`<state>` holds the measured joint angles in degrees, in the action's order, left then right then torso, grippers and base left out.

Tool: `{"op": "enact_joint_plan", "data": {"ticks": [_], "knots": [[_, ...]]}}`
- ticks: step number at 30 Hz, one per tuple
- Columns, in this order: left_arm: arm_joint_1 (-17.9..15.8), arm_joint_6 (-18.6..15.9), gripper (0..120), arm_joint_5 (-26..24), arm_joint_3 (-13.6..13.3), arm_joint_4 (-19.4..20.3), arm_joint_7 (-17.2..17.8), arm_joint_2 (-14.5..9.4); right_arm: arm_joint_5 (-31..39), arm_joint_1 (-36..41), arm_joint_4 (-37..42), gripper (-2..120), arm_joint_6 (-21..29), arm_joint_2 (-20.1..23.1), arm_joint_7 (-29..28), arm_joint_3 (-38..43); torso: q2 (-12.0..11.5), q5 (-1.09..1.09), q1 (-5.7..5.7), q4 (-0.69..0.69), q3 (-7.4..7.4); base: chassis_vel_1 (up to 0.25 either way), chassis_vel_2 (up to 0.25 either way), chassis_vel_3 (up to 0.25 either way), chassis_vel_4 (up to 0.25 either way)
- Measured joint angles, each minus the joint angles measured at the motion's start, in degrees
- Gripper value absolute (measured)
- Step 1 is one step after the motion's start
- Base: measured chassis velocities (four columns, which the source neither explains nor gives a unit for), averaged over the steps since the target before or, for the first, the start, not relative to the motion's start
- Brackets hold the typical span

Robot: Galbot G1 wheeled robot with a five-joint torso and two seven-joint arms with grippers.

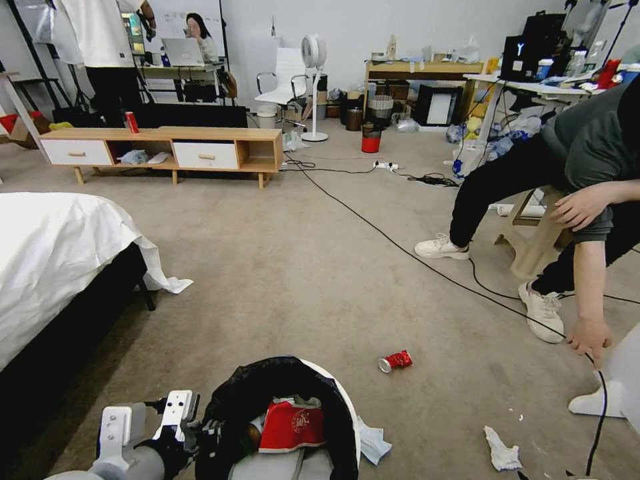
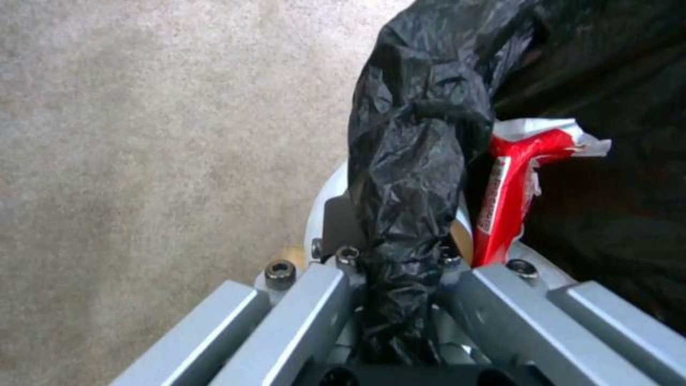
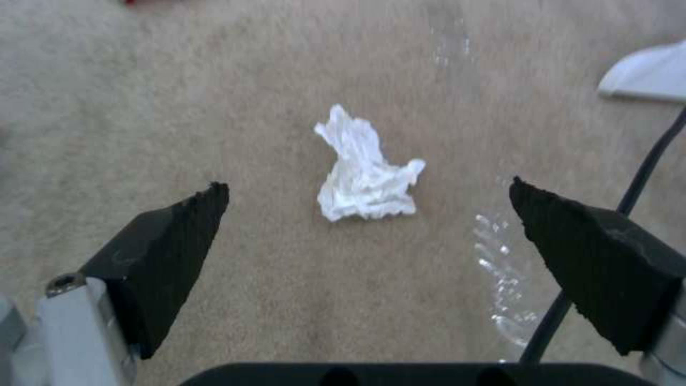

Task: Pick up the trash bin and place the garbage on the floor into it.

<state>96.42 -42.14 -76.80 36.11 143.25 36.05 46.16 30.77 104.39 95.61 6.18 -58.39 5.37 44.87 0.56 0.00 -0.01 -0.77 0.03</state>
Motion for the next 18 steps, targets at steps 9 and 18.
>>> {"op": "enact_joint_plan", "data": {"ticks": [9,18], "knots": [[0.53,0.0,1,0.17,0.51,0.0,0.47,0.34,0.23,-6.45,-3.81,100,3.92,0.23,-1.69,-4.39,0.0,-0.01,0.0,0.02,0.0,0.0,0.0,0.0,0.0],[0.73,0.0,1,0.29,0.67,0.0,0.68,0.52,-0.36,-13.24,-8.75,100,6.82,-0.96,-2.98,-7.33,0.0,-0.01,0.0,0.03,0.0,0.0,0.0,0.0,0.0]]}}
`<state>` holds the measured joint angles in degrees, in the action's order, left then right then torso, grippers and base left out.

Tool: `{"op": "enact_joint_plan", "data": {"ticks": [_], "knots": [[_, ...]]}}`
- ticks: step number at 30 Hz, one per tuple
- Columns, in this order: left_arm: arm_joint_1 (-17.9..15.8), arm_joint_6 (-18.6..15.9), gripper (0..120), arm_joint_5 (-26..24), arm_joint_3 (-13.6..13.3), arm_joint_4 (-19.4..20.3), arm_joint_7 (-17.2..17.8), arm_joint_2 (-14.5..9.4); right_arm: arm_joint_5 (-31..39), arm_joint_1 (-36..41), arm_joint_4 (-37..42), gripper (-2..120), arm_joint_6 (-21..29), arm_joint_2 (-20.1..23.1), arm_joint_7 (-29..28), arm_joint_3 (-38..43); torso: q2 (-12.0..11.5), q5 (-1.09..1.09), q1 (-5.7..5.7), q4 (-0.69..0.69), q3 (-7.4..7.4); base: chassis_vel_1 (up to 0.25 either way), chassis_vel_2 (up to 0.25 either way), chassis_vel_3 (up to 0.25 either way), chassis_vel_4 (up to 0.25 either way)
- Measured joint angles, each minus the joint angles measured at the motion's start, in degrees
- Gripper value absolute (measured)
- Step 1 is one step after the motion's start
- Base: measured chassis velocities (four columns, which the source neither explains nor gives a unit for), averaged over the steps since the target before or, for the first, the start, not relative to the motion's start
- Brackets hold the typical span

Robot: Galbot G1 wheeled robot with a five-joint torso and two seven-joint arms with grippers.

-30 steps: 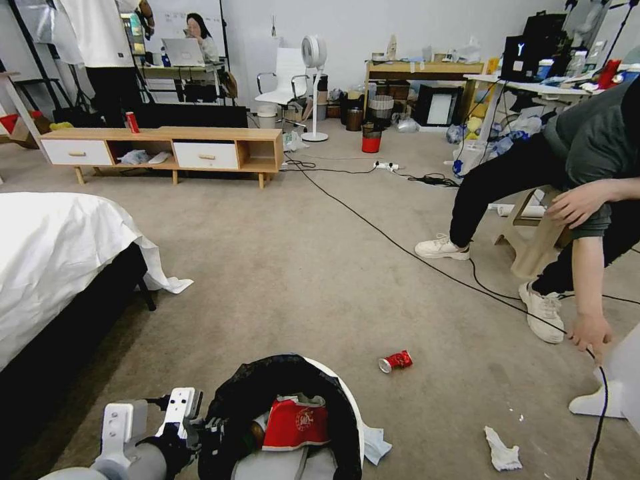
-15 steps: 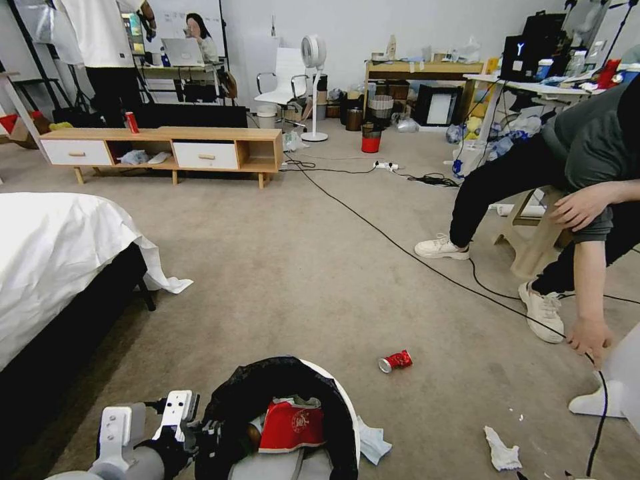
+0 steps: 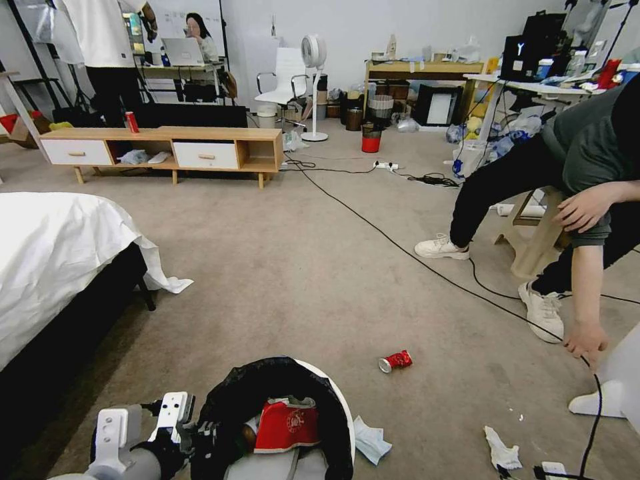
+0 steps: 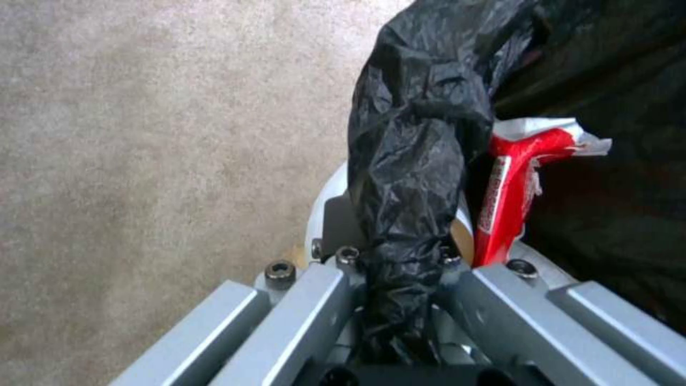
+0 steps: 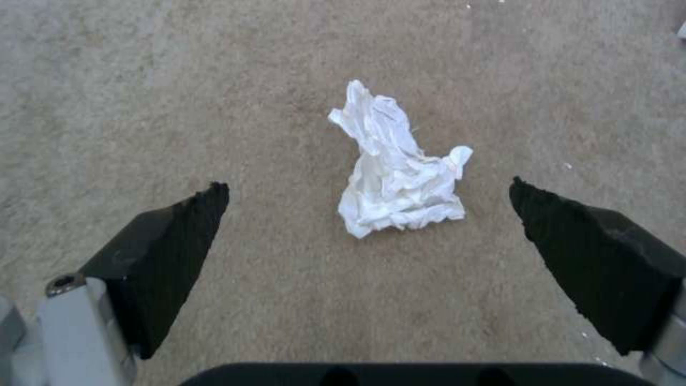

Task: Pick up the trash bin and place the garbage on the floor into it.

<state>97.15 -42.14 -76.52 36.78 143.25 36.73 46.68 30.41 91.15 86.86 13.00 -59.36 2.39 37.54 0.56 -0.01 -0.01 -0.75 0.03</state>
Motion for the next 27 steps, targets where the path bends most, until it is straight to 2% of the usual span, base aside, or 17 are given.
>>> {"op": "enact_joint_plan", "data": {"ticks": [4,13,27], "knots": [[-0.02,0.0,1,-0.02,-0.01,0.0,0.04,-0.02,0.02,-1.53,-1.45,100,0.08,0.04,-0.06,-0.35,0.0,0.01,0.0,-0.03,0.0,0.0,0.0,0.0,0.0],[-0.01,0.0,1,-0.12,-0.19,0.0,0.05,-0.16,0.84,-3.81,-1.83,100,1.22,0.37,-1.46,-1.45,0.0,0.01,0.0,-0.02,0.0,0.0,0.0,0.0,0.0],[-0.25,0.0,1,-0.23,0.21,-0.01,0.11,-0.03,1.71,-8.65,-6.67,100,3.56,1.57,-2.43,-3.98,0.0,0.01,0.0,-0.02,-0.01,0.0,0.0,0.0,0.0]]}}
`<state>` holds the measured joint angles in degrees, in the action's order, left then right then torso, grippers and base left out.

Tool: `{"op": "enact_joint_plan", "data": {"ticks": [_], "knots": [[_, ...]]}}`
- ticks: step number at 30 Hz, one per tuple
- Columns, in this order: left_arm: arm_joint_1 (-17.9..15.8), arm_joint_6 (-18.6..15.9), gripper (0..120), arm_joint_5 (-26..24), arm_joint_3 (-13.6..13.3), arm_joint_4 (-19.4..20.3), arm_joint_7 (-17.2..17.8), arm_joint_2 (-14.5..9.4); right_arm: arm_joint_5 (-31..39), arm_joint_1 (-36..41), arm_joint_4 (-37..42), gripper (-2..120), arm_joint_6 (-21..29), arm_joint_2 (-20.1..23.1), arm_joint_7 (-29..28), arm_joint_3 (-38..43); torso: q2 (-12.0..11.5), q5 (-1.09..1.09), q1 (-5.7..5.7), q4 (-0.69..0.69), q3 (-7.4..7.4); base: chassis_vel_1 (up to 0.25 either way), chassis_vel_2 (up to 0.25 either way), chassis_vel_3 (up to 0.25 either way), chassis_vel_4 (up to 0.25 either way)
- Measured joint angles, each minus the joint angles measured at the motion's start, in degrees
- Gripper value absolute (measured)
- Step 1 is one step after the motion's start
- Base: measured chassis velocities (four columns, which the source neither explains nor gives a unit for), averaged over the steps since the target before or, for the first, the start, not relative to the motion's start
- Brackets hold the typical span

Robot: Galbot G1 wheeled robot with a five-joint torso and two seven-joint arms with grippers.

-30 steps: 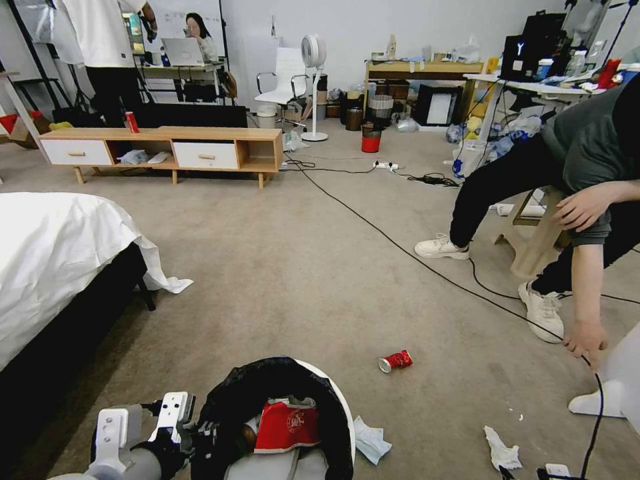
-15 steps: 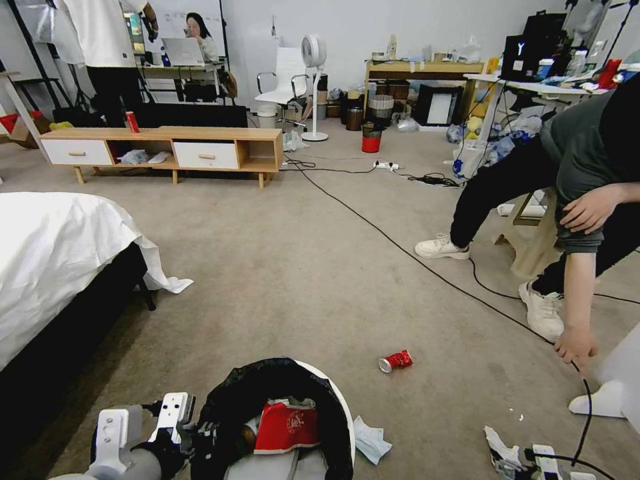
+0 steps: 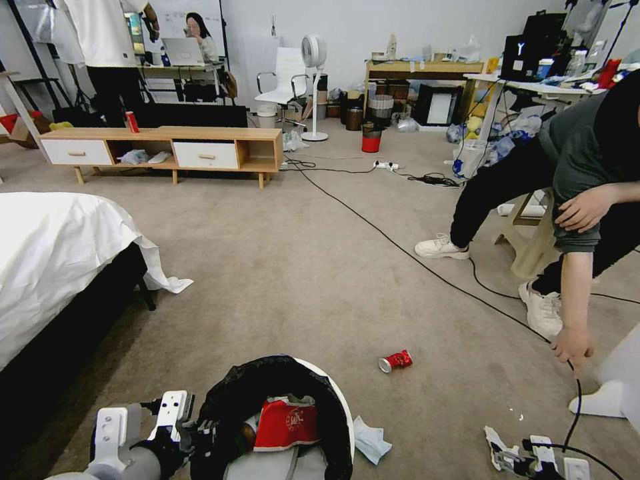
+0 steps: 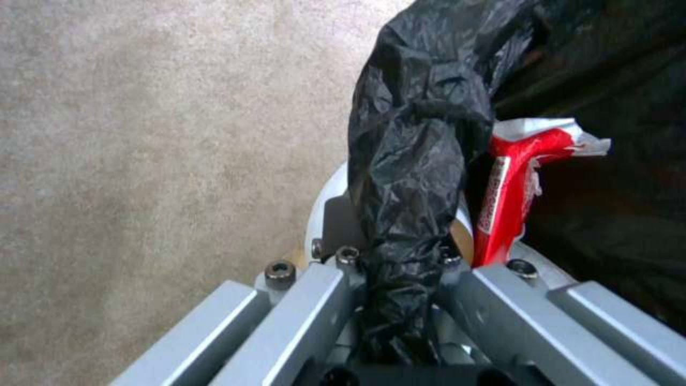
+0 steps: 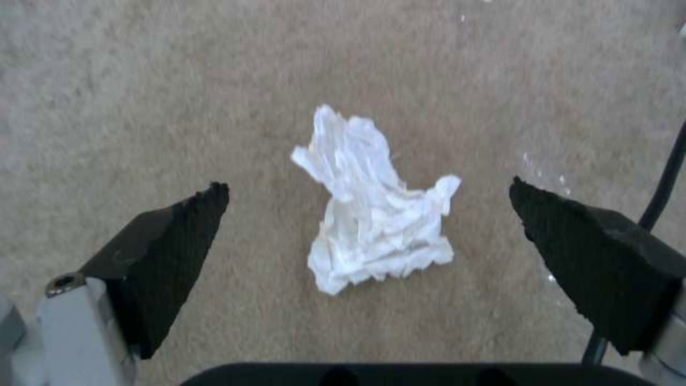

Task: Pick up the trash bin and place the garbage on the floor into it.

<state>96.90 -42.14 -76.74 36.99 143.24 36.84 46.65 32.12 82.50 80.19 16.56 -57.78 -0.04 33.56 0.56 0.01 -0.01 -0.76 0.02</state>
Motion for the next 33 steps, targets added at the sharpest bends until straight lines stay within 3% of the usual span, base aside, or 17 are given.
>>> {"op": "enact_joint_plan", "data": {"ticks": [14,19,26,29,30,31,33], "knots": [[-0.24,0.0,1,-0.06,0.26,0.0,0.09,0.0,-0.28,-3.98,-4.8,98,0.58,-0.69,1.04,-2.62,0.0,-0.02,0.0,0.0,0.0,0.0,0.0,0.0,0.0],[-0.6,0.0,1,-0.25,0.41,0.0,0.1,-0.12,-0.22,-5.62,-6.45,74,0.59,-1.23,1.51,-3.65,0.0,-0.02,0.0,0.01,0.0,0.0,0.0,0.0,0.0],[-0.84,0.0,1,-0.36,0.44,0.0,0.1,-0.19,-0.49,-5.94,-8.21,51,0.55,-1.09,1.46,-3.64,0.0,0.0,0.0,0.0,0.0,0.0,0.0,0.0,0.0],[-0.85,0.0,1,-0.37,0.44,0.0,0.1,-0.22,-0.5,-6.0,-8.39,47,0.53,-1.08,1.46,-3.58,0.0,0.0,0.0,0.0,0.0,0.0,0.0,0.0,0.0],[-0.86,0.0,1,-0.39,0.44,0.0,0.09,-0.25,-0.51,-6.14,-8.69,33,0.5,-1.01,1.46,-3.45,0.0,-0.01,0.0,0.0,0.0,0.0,0.0,0.0,0.0],[-0.86,0.0,1,-0.39,0.44,0.0,0.09,-0.25,-0.51,-6.14,-8.69,33,0.5,-1.01,1.46,-3.45,0.0,-0.01,0.0,0.0,0.0,0.0,0.0,0.0,0.0],[-0.86,0.0,1,-0.43,0.45,0.0,0.08,-0.32,-0.49,-6.2,-8.91,22,0.49,-0.73,1.46,-3.12,0.0,-0.01,0.0,0.01,0.0,0.0,0.0,0.0,0.0]]}}
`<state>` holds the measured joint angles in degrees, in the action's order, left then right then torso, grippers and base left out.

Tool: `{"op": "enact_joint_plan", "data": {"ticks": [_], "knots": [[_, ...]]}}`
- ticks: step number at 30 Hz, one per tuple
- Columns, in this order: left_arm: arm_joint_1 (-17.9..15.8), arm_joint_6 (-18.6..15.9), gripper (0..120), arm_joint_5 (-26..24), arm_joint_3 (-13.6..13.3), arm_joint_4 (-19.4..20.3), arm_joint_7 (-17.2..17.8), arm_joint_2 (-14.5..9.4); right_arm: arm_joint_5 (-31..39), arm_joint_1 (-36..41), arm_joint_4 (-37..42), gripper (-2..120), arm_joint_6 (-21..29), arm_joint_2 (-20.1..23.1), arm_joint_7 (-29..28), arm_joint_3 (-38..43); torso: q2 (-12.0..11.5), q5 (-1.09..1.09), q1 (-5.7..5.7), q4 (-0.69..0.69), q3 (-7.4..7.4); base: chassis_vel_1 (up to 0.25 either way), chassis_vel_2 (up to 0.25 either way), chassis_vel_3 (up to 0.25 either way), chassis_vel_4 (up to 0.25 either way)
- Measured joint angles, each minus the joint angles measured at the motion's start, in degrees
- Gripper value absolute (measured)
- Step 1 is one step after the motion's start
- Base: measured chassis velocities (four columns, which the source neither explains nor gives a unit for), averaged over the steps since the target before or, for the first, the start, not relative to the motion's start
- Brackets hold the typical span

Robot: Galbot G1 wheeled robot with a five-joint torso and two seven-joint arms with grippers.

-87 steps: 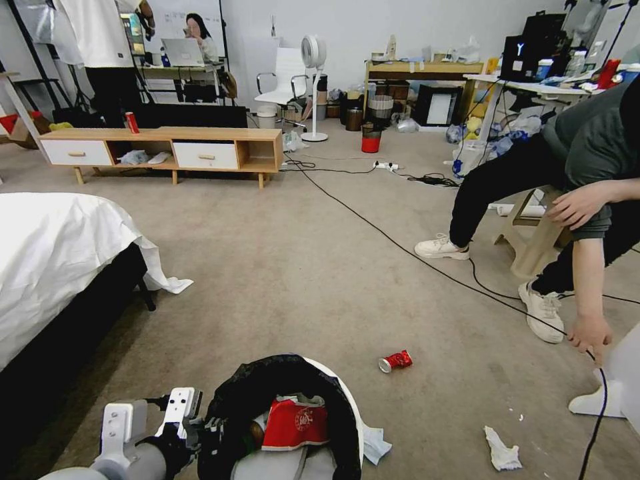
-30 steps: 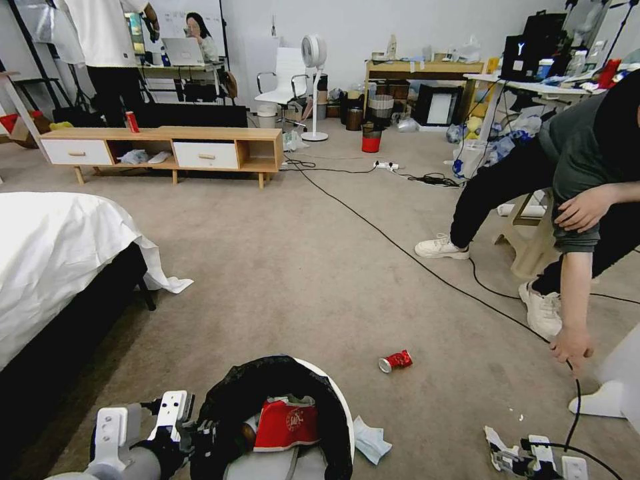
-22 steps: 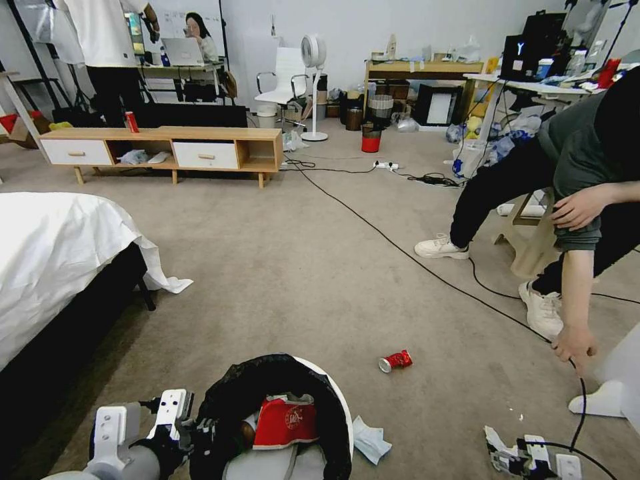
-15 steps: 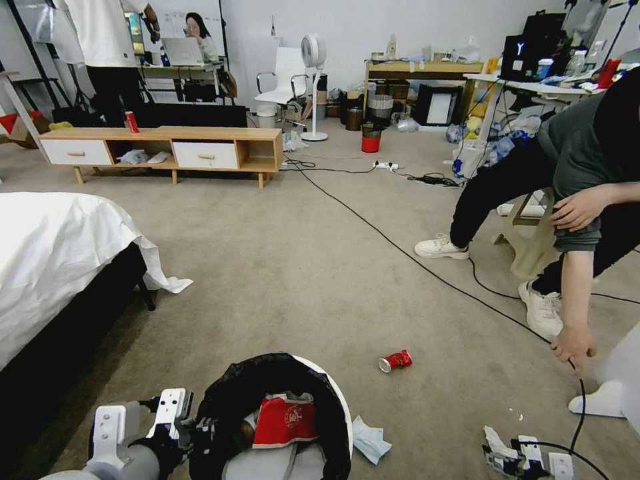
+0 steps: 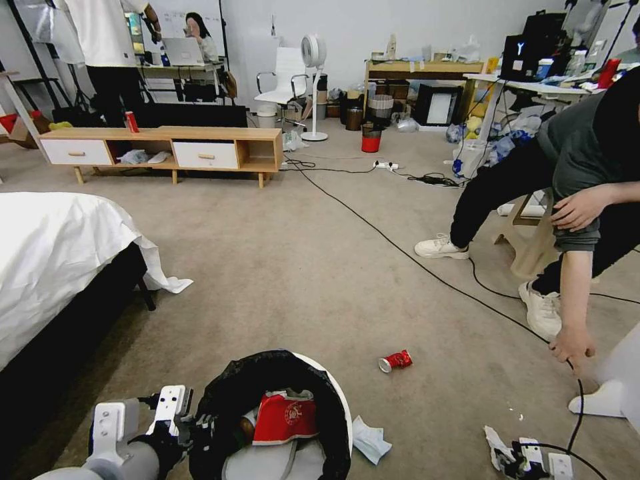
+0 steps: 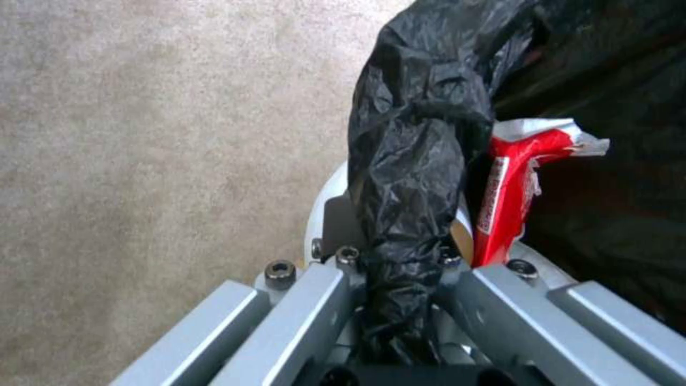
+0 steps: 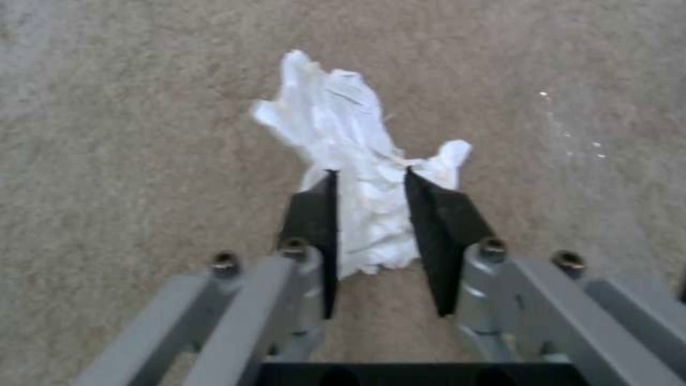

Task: Pick up the trash bin and place the garbage on the floor into it.

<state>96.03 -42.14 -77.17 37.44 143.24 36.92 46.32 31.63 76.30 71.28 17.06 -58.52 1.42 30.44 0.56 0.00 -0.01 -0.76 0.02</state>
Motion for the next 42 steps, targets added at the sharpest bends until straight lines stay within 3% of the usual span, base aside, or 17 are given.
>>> {"op": "enact_joint_plan", "data": {"ticks": [4,6,19,27,33,36,41,42], "knots": [[0.03,0.0,1,-0.05,0.11,0.0,0.0,-0.11,-0.02,0.36,-0.3,13,0.0,0.33,0.0,0.82,0.0,0.0,0.0,0.0,0.0,0.0,0.0,0.0,0.0],[0.16,0.0,1,-0.06,0.12,0.0,-0.02,-0.16,-0.12,0.63,-0.73,1,-0.03,0.44,0.02,1.79,0.0,0.0,0.0,0.0,0.0,0.0,0.0,0.0,0.0],[0.84,0.0,1,0.03,0.2,0.0,-0.02,-0.12,-0.1,0.72,-0.88,0,0.0,0.72,0.18,3.15,0.0,0.0,0.0,0.0,0.0,0.0,0.0,0.0,0.0],[1.08,0.0,1,0.12,0.2,0.0,-0.03,-0.24,1.14,3.27,4.07,0,0.17,1.8,0.3,4.36,0.0,-0.01,0.0,0.0,0.0,0.0,0.0,0.0,0.0],[1.08,0.0,1,0.3,-0.13,0.0,-0.03,-0.2,1.47,4.51,6.44,19,0.32,1.73,0.11,4.97,0.0,0.0,0.0,0.0,0.0,0.0,0.0,0.0,0.0],[1.0,0.0,1,0.33,-0.19,0.0,-0.02,-0.23,1.49,4.86,6.99,36,0.36,1.56,-0.06,5.07,0.0,0.0,0.0,0.0,0.0,0.0,0.0,0.0,0.0],[0.99,0.0,1,0.38,-0.3,0.0,0.0,-0.2,1.05,4.76,6.55,48,0.53,1.52,-0.07,4.96,0.0,0.0,0.0,0.0,0.0,0.0,0.0,0.0,0.0],[0.95,0.0,1,0.38,-0.3,0.0,0.01,-0.2,0.88,4.48,6.07,57,0.63,1.51,-0.12,4.78,0.0,0.0,0.0,0.0,0.0,0.0,0.0,0.0,0.0]]}}
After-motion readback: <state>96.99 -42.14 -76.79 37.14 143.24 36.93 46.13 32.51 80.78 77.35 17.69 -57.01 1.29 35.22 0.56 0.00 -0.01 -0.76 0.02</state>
